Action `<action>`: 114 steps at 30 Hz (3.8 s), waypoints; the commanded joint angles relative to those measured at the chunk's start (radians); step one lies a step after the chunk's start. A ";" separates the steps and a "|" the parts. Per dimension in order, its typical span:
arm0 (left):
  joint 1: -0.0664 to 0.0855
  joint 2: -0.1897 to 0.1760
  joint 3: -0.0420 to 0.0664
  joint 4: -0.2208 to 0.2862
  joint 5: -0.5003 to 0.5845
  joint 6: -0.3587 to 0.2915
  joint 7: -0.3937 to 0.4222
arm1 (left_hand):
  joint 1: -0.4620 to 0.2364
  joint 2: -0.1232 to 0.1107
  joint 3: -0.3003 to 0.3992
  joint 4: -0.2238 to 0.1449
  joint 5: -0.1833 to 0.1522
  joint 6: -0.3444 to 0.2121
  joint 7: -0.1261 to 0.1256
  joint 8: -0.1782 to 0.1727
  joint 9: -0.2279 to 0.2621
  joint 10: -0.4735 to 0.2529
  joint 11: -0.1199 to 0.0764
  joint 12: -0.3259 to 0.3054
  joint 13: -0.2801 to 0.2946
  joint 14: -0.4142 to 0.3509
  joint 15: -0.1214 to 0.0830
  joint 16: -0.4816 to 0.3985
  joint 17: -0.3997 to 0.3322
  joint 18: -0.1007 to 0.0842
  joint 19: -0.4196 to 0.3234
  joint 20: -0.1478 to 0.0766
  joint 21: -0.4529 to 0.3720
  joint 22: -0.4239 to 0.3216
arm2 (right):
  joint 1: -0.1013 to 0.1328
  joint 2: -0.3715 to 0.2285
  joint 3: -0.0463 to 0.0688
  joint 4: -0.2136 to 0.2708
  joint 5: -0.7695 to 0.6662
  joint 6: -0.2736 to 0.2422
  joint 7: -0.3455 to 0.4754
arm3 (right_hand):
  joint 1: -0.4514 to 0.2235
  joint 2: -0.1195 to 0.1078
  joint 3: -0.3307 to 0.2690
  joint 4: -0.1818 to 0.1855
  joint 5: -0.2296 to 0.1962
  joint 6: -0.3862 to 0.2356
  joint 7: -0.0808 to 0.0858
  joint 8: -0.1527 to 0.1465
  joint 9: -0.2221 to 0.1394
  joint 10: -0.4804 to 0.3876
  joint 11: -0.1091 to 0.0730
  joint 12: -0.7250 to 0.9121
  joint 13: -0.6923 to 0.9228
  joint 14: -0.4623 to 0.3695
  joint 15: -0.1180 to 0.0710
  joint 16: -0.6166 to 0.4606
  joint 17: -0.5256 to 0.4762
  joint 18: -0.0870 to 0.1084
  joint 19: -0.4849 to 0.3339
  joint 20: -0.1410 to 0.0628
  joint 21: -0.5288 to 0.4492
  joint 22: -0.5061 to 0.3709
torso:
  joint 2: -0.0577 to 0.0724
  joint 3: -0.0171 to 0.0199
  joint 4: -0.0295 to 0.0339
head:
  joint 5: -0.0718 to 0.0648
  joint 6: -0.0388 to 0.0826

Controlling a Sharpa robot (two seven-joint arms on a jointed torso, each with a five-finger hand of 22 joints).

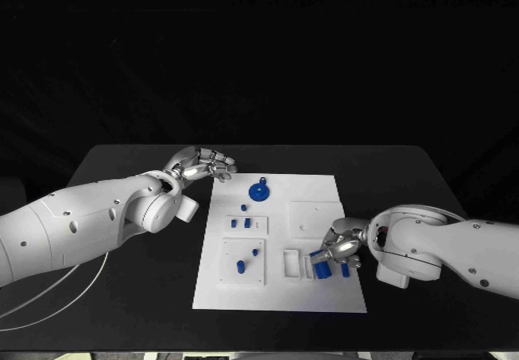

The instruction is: Assemble the parts on the task board

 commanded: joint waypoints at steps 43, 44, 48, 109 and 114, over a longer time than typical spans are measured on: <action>0.000 -0.002 0.001 0.003 0.006 0.018 0.003 | -0.006 0.002 -0.002 0.012 -0.003 -0.007 0.001 0.006 -0.001 -0.007 -0.001 -0.001 -0.002 -0.002 0.007 -0.009 0.004 0.015 -0.003 0.006 -0.006 0.004 | -0.008 0.105 0.000 -0.053 0.177 -0.025 -0.021 | -0.125 -0.013 0.066 -0.111 0.006 0.080 0.016 -0.002 -0.010 0.014 -0.004 -0.017 0.009 0.001 -0.010 0.013 -0.010 0.045 0.007 0.004 0.000 0.005 | 0.001 -0.0005 0.0000 | 0.014 -0.006; 0.000 -0.003 0.001 0.004 0.006 0.018 0.003 | -0.006 0.002 -0.002 0.012 -0.003 -0.007 0.001 0.006 -0.001 -0.007 -0.001 -0.001 -0.002 -0.002 0.007 -0.009 0.004 0.015 -0.003 0.006 -0.006 0.004 | -0.009 0.106 0.000 -0.053 0.174 -0.025 -0.021 | -0.129 -0.013 0.065 -0.109 0.006 0.081 0.016 -0.002 -0.010 0.014 -0.004 -0.017 0.009 0.001 -0.010 0.013 -0.010 0.045 0.007 0.004 0.000 0.005 | 0.002 -0.0007 0.0000 | 0.015 -0.006; 0.000 -0.004 0.001 0.004 0.006 0.019 0.002 | -0.006 0.002 -0.002 0.013 -0.003 -0.007 0.001 0.006 -0.001 -0.007 -0.001 -0.001 -0.002 -0.002 0.007 -0.010 0.005 0.015 -0.003 0.006 -0.006 0.004 | -0.010 0.111 0.000 -0.057 0.172 -0.023 -0.024 | -0.144 -0.018 0.063 -0.096 0.002 0.082 0.015 -0.003 -0.012 0.015 -0.004 -0.019 0.010 0.001 -0.010 0.014 -0.011 0.045 0.008 0.003 -0.002 0.005 | 0.002 -0.0010 0.0007 | 0.015 -0.005; 0.000 -0.008 0.001 0.003 0.008 0.026 0.001 | -0.005 0.004 -0.003 0.016 -0.003 -0.007 0.001 0.008 -0.002 -0.007 -0.001 -0.001 -0.002 -0.002 0.007 -0.012 0.008 0.015 -0.003 0.006 -0.008 0.006 | -0.016 0.050 0.000 0.004 0.085 0.057 0.092 | -0.111 -0.037 -0.168 -0.217 0.004 0.080 0.011 0.000 -0.004 0.013 -0.009 -0.038 0.030 -0.009 -0.015 0.015 -0.020 0.045 -0.002 -0.016 -0.020 0.011 | 0.002 0.0001 0.0001 | 0.024 -0.008; 0.000 -0.008 0.001 0.004 0.008 0.026 0.001 | -0.004 0.004 -0.003 0.016 -0.003 -0.007 0.001 0.008 -0.002 -0.007 -0.001 -0.001 -0.002 -0.001 0.007 -0.012 0.009 0.015 -0.003 0.006 -0.009 0.006 | -0.016 0.056 0.000 0.002 0.073 0.061 0.076 | -0.102 -0.030 -0.158 -0.222 0.003 0.084 0.010 0.000 -0.006 0.016 -0.009 -0.039 0.030 -0.008 -0.016 0.016 -0.021 0.045 0.001 -0.013 -0.021 0.011 | 0.002 -0.0005 0.0002 | 0.023 -0.011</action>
